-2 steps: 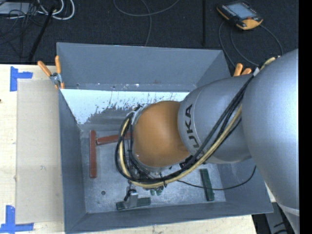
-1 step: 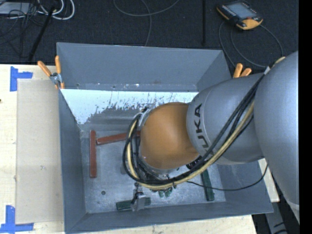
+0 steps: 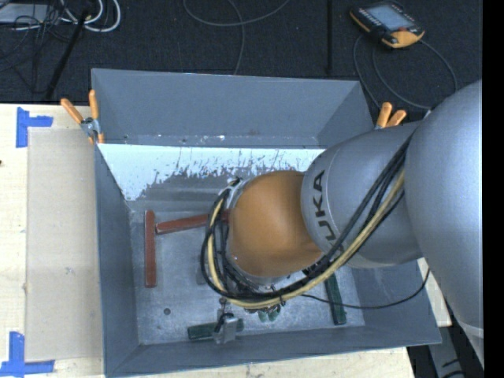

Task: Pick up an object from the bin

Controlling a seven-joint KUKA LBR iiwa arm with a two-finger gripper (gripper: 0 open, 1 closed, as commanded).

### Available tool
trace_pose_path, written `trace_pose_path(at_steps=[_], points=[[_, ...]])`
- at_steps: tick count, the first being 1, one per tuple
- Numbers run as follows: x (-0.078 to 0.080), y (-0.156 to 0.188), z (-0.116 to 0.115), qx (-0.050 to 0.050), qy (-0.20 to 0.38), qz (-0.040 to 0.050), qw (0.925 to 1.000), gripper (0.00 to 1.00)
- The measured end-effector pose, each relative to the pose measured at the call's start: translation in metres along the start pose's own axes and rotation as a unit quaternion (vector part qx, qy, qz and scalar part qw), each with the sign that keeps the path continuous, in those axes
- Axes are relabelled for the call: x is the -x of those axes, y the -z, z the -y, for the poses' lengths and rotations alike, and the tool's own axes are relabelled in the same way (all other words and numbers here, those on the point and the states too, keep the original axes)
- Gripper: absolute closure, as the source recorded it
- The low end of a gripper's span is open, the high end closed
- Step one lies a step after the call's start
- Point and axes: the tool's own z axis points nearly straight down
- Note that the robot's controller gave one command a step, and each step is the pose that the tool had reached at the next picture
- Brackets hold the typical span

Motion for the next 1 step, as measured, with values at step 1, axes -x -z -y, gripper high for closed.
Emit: trace_pose_path(at_steps=[1], points=[[0.0013, -0.0486, 0.0145, 0.000, 0.051, 0.0046, 0.9987, 0.00]])
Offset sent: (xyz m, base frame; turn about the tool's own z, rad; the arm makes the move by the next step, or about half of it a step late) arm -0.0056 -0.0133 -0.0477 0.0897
